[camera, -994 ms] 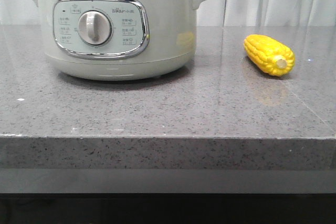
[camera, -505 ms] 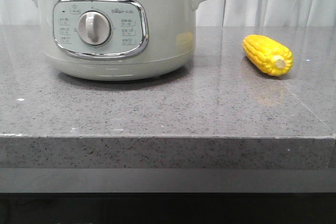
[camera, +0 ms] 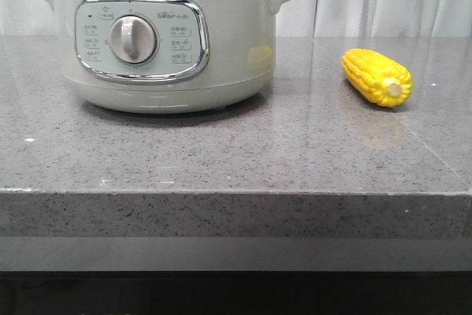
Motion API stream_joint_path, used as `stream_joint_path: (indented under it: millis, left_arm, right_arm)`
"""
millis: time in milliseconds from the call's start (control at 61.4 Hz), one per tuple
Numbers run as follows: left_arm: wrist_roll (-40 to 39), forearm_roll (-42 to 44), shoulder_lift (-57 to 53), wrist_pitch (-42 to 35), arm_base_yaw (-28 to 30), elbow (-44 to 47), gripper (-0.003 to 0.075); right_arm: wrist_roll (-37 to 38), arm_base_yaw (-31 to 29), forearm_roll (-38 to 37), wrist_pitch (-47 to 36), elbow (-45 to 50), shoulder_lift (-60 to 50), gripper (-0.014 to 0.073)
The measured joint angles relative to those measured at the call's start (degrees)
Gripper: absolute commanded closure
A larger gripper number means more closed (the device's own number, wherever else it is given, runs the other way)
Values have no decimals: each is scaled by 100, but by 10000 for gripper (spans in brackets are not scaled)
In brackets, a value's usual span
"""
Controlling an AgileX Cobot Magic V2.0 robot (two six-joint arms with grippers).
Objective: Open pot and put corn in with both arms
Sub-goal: 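Grasp the lid's round knob with the left gripper, then lift the glass lid off the pot with the left gripper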
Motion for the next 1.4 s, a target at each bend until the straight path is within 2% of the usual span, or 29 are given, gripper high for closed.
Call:
stream_joint_path:
  millis: [147, 358, 521, 684, 880, 1108, 1401]
  left_arm:
    - [0, -43, 438, 473, -12, -610, 100]
    - [0, -57, 2032, 2015, -498, -2728, 100]
    - [25, -57, 3379, 2811, -1101, -4156, 100]
    - [128, -70, 4575, 3435, -1666, -5477, 100]
    - [253, -338, 5657, 3911, -1882, -6657, 101]
    - [434, -833, 6409, 4031, -1882, -7477, 101]
    - [446, -866, 6925, 4075, -1882, -7642, 101]
  right_arm:
    - [0, 0, 0, -9, 0, 0, 65]
    - [0, 0, 0, 2, 0, 0, 65]
    - [0, 0, 0, 2, 0, 0, 65]
    - [0, 0, 0, 2, 0, 0, 65]
    - [0, 0, 0, 13, 0, 0, 65]
    - [0, 0, 0, 20, 0, 0, 65]
    - [0, 0, 0, 20, 0, 0, 65]
